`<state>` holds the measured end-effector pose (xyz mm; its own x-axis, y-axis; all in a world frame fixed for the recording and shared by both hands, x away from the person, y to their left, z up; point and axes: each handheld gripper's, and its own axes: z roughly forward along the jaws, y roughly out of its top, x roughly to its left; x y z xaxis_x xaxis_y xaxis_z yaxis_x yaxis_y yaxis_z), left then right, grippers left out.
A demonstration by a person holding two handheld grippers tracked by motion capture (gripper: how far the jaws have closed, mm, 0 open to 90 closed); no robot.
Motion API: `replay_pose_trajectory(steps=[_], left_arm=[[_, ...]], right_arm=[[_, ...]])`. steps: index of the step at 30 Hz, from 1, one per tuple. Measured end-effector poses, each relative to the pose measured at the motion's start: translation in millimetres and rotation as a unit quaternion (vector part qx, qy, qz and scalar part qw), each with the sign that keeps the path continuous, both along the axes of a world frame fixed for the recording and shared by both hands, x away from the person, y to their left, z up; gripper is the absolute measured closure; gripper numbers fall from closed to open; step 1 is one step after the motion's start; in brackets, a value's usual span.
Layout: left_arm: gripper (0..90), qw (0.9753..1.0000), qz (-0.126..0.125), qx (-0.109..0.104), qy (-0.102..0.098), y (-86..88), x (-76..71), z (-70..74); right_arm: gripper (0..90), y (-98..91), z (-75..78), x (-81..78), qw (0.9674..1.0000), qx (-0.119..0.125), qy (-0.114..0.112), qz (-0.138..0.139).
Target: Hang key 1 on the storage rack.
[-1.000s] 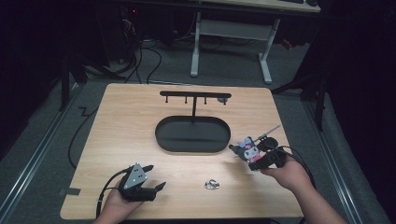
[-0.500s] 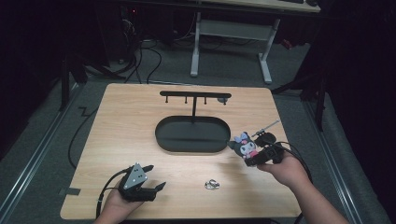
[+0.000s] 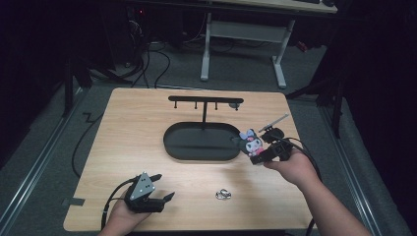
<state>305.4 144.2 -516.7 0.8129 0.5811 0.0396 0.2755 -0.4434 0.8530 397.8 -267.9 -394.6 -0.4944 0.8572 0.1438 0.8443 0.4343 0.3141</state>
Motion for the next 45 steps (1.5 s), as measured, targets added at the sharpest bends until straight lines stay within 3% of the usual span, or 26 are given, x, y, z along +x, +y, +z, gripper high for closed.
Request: replay_pose_trajectory(steps=[9,32,45], left_arm=[[24.5,1.0000,-0.001,0.000,-0.001,0.2,0.3,-0.1],[24.4,1.0000,-0.006,0.004,0.000,-0.2,0.5,-1.0],[24.3,0.9999,-0.010,0.007,0.001,-0.6,0.0,-1.1]], right_arm=[[47.3,8.7,11.5,9.1,1.0000,0.008,-0.003,0.002],[47.3,16.0,61.6,28.7,0.9996,0.010,-0.025,-0.002],[47.3,24.2,77.6,40.0,0.9992,0.007,-0.040,-0.004]])
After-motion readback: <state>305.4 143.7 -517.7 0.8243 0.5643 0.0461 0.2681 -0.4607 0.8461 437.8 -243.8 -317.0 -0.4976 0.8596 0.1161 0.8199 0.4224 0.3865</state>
